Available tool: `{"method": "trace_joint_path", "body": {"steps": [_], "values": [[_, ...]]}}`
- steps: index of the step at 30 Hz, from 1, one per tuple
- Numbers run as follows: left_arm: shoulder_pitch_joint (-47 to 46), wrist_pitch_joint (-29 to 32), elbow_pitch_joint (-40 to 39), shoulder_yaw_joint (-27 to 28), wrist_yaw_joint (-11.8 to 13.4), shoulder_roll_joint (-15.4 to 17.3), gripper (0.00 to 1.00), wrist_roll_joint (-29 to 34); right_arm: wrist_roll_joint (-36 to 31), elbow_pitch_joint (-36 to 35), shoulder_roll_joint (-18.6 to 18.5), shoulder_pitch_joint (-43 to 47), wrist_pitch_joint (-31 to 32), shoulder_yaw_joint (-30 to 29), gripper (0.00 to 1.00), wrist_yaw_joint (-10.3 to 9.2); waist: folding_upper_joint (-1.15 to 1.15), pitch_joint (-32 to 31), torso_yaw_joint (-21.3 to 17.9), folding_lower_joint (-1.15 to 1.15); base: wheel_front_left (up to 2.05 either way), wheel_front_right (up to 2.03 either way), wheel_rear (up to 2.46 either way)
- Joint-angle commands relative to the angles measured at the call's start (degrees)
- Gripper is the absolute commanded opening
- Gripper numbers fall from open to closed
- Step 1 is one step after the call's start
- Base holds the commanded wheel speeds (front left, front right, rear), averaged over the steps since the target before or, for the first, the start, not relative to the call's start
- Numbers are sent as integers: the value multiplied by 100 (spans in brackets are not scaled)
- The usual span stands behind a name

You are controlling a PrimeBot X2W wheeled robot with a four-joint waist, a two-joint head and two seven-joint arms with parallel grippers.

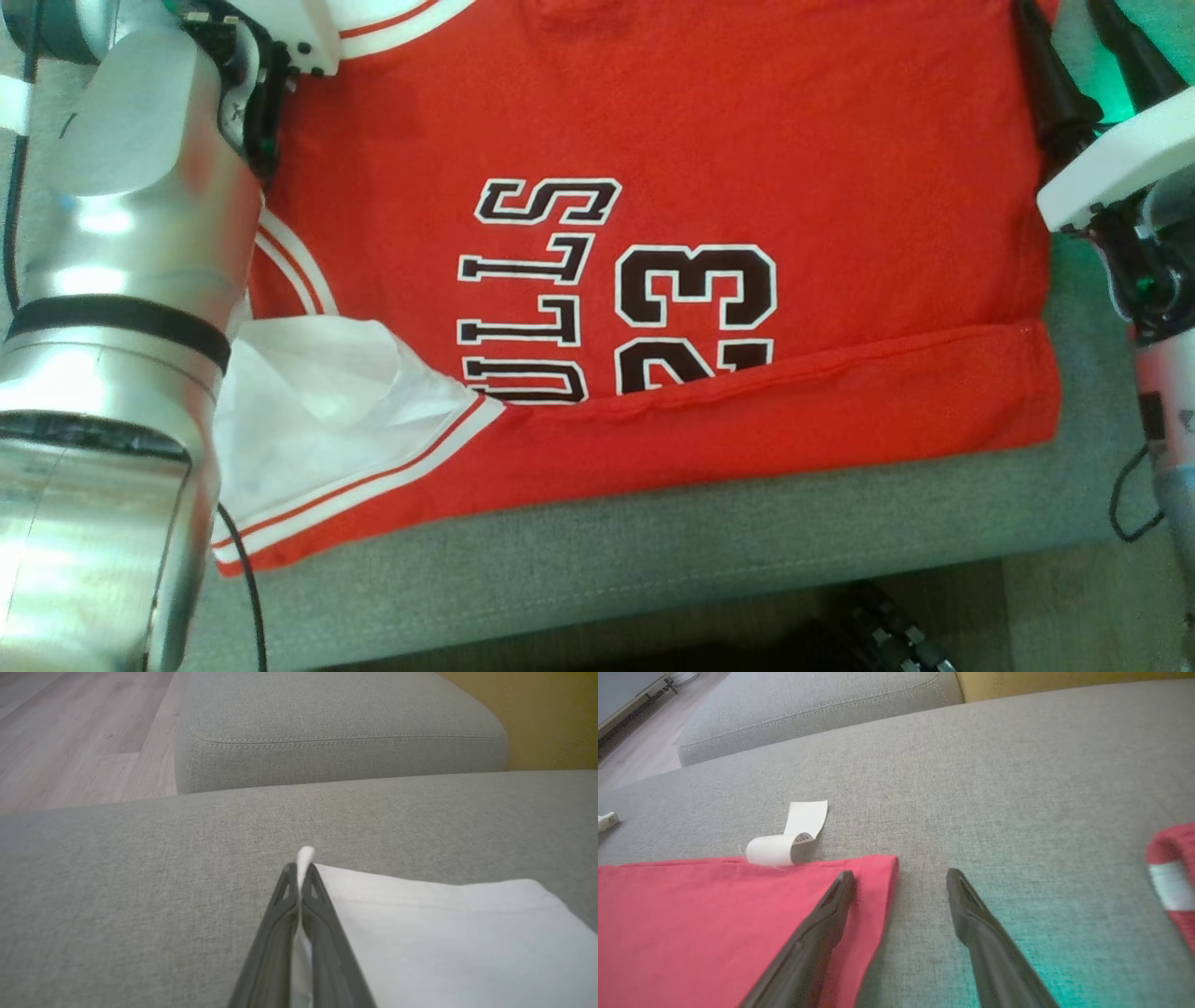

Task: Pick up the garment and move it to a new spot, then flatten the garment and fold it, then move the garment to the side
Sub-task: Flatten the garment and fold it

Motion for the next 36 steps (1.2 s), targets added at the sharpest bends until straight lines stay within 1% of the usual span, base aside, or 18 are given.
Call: {"method": "trace_joint_path", "body": {"steps": [1, 3, 4, 5, 6, 8, 11, 20, 21, 25, 28, 29, 30, 36], "values": [[-19, -48, -12, 92, 2, 204, 0, -54, 108, -27, -170, -69, 55, 115, 100, -4, 0, -5, 32, 0, 0, 0, 0], [-25, -56, -25, 99, -11, 186, 0, -77, 207, 102, -251, -177, 112, 236, 100, -4, 0, -4, 56, 0, 0, 0, 0], [-29, -60, -38, 99, -15, 183, 0, -82, 280, 154, -284, -224, 153, 303, 76, -4, 0, -2, 66, 0, 0, 0, 0], [-32, -62, -58, 103, -19, 181, 0, -91, 326, 186, -329, -273, 173, 380, 22, -4, 0, 0, 74, 0, 0, 0, 0], [-33, -64, -90, 111, -18, 177, 0, -100, 378, 213, -370, -318, 167, 434, 0, -4, 0, 2, 85, 0, 0, 0, 0], [-25, -67, -301, 142, 9, 188, 0, -106, 441, 215, -465, -414, 43, 513, 0, -4, 0, 6, 117, 0, 0, 0, 0], [123, -68, -855, 332, 61, 263, 0, -187, 492, 168, -565, -459, -272, 576, 0, -4, 0, -45, 158, 0, 0, 0, 0], [1197, -69, -2763, 718, 115, 391, 0, -69, 727, -158, -843, -220, -965, 569, 0, -4, 0, -333, 313, 0, 0, 0, 0], [1197, -69, -2763, 718, 115, 391, 0, -69, 727, -158, -843, -220, -965, 569, 0, -4, 0, -333, 313, 0, 0, 0, 0], [1729, -69, -3604, 887, 122, 410, 0, -8, 756, -417, -945, 26, -1136, 456, 0, -4, 0, -480, 372, 0, 0, 0, 0], [2156, -69, -4192, 989, 124, 405, 0, 29, 783, -587, -993, 322, -1152, 362, 0, -4, 0, -579, 412, 0, 0, 0, 0], [2471, -69, -4572, 1048, 142, 402, 0, 55, 818, -705, -1000, 534, -1194, 266, 0, -4, 0, -633, 434, 0, 0, 0, 0], [2629, -69, -4772, 1077, 152, 409, 0, 74, 830, -747, -1009, 641, -1203, 223, 0, -4, 0, -661, 436, 0, 0, 0, 0], [3798, -70, -5891, 1209, 248, 456, 0, 118, 905, -961, -881, 1284, -1113, 20, 0, -4, 0, -828, 406, 0, 0, 0, 0]]}}
